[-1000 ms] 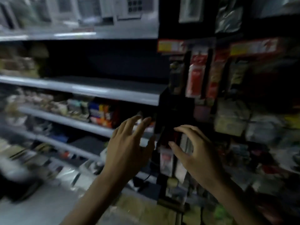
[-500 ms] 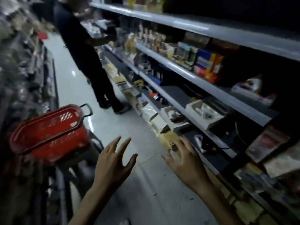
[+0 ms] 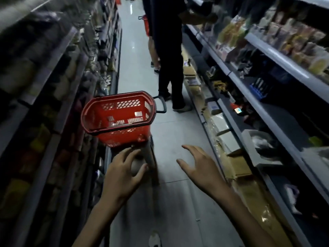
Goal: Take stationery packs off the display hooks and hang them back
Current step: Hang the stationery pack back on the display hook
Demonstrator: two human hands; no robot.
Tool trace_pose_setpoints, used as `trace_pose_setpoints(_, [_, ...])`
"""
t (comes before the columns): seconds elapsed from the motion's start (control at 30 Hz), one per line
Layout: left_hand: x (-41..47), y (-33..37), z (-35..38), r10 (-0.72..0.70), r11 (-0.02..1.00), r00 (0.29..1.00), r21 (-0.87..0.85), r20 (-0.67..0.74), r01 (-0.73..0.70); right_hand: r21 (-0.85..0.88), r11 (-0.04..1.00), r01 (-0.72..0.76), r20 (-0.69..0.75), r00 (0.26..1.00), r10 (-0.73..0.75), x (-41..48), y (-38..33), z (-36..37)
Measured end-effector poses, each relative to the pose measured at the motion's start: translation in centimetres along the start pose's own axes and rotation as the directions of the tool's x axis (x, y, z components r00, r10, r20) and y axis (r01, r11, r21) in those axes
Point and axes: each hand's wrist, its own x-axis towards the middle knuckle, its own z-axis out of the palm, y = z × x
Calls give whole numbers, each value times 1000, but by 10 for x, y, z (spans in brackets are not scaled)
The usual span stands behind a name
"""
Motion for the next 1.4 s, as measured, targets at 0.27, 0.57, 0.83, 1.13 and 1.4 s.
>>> trace_pose_setpoints(0.27, [70,-95,-19,-171,981,985,88,-23,172,-21,990,137,160,978,-131,124,-60,61])
trace_pose_setpoints(0.57, [178,-174,7,-344,926,938,154,-31,345,1,975,220,279,937,-212,297,-61,109])
trace_pose_setpoints(0.83, [287,-209,30,-453,862,892,261,6,436,-31,976,214,397,899,-185,461,-51,134])
trace_pose_setpoints(1.13, [365,-263,66,-484,846,865,322,131,424,-132,985,106,559,829,-14,572,-25,231])
trace_pose_setpoints(1.4, [412,-339,125,-517,843,740,410,431,349,-427,863,270,777,597,198,615,27,329])
